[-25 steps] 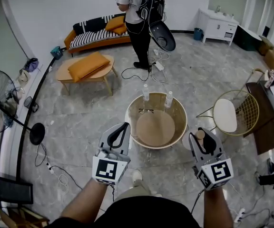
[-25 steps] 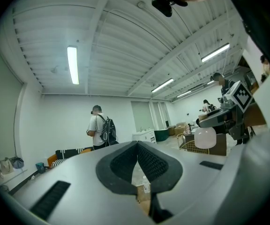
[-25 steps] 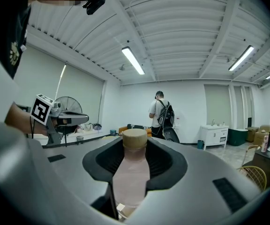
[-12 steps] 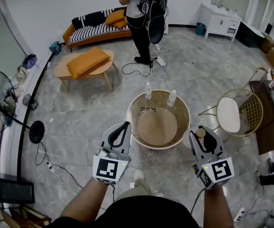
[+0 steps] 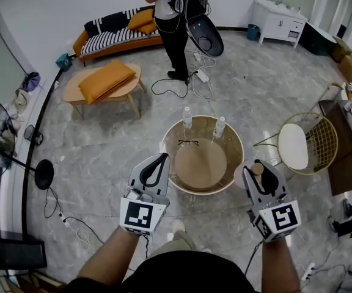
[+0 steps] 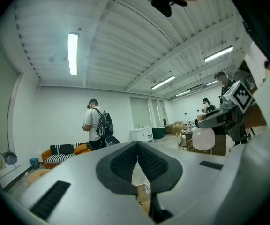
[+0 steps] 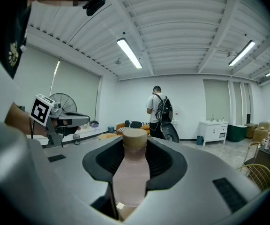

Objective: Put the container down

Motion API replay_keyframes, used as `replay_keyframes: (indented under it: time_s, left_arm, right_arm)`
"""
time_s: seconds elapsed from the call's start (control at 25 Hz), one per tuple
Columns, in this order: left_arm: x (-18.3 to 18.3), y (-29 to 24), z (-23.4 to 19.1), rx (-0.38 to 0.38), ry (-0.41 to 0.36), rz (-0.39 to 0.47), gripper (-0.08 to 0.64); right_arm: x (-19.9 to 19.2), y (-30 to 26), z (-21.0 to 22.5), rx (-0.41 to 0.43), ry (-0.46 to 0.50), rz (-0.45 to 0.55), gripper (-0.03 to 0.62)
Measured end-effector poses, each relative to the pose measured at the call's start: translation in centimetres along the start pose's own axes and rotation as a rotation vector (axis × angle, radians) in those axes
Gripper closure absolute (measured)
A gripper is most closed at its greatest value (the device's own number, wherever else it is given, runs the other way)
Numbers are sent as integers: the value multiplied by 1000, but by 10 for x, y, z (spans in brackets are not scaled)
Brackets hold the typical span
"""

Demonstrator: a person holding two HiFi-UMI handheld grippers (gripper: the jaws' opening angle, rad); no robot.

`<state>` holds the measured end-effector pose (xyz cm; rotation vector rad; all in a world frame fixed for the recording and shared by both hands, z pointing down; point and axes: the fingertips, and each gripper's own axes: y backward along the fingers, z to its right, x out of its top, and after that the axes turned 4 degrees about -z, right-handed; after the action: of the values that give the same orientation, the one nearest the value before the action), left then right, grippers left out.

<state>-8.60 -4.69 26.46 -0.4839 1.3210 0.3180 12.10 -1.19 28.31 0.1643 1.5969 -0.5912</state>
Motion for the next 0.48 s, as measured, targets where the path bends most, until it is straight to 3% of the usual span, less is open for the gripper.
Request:
replay_keyframes:
  time_s: [0.48]
  left_arm:
    - [-6,-30,-33,-44,-10,8,545]
  right_arm:
    - [12,-38,2,-32,14,-14,440]
